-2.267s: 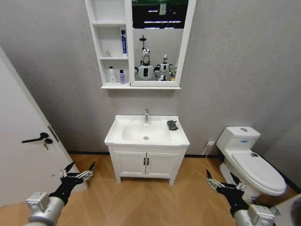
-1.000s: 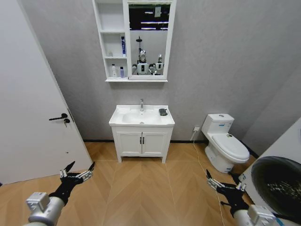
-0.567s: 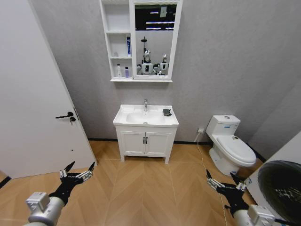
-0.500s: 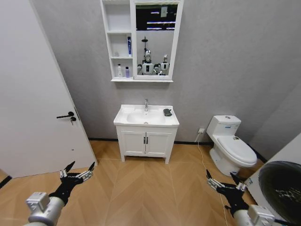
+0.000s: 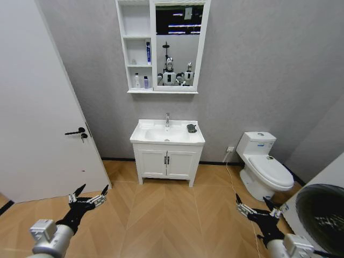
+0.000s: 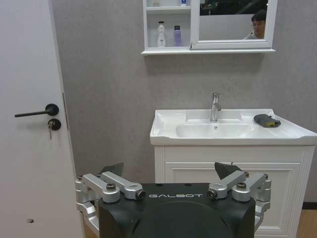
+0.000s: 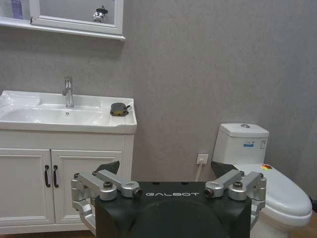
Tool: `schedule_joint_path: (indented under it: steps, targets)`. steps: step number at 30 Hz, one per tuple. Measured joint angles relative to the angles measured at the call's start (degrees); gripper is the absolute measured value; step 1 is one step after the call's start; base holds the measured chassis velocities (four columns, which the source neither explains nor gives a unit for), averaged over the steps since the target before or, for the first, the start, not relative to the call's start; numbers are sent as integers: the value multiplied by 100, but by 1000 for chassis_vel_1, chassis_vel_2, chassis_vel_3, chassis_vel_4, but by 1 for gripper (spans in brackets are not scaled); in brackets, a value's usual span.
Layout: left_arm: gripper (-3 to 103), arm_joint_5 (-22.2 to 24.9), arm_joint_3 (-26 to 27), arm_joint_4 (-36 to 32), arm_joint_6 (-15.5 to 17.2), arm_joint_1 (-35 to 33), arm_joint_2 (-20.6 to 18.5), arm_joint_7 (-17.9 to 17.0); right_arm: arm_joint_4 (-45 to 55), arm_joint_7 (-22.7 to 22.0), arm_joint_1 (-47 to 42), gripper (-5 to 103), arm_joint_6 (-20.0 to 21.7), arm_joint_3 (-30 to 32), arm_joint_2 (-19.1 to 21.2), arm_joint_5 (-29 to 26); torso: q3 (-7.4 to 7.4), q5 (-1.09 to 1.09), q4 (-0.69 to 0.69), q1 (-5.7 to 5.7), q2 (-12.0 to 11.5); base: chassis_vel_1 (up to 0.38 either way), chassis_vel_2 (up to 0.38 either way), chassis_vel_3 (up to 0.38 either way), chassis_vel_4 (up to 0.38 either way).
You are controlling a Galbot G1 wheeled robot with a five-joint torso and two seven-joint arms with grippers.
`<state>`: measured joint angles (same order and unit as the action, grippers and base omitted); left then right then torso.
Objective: Move facial cleanser and shampoo from washbasin to cabinet, then wipe washbasin with towel.
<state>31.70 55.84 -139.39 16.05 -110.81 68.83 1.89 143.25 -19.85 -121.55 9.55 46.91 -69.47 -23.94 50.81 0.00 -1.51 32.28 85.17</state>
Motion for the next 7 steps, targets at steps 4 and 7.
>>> schedule_joint_path:
  steps: [4, 7]
  targets:
    - [100, 0, 0, 0, 0, 0, 0, 0, 0, 0, 0, 100, 0, 0, 0, 0, 0, 0, 0, 0, 0, 0, 0, 0, 0]
    - [100, 0, 0, 0, 0, 0, 0, 0, 0, 0, 0, 100, 0, 0, 0, 0, 0, 0, 0, 0, 0, 0, 0, 0, 0]
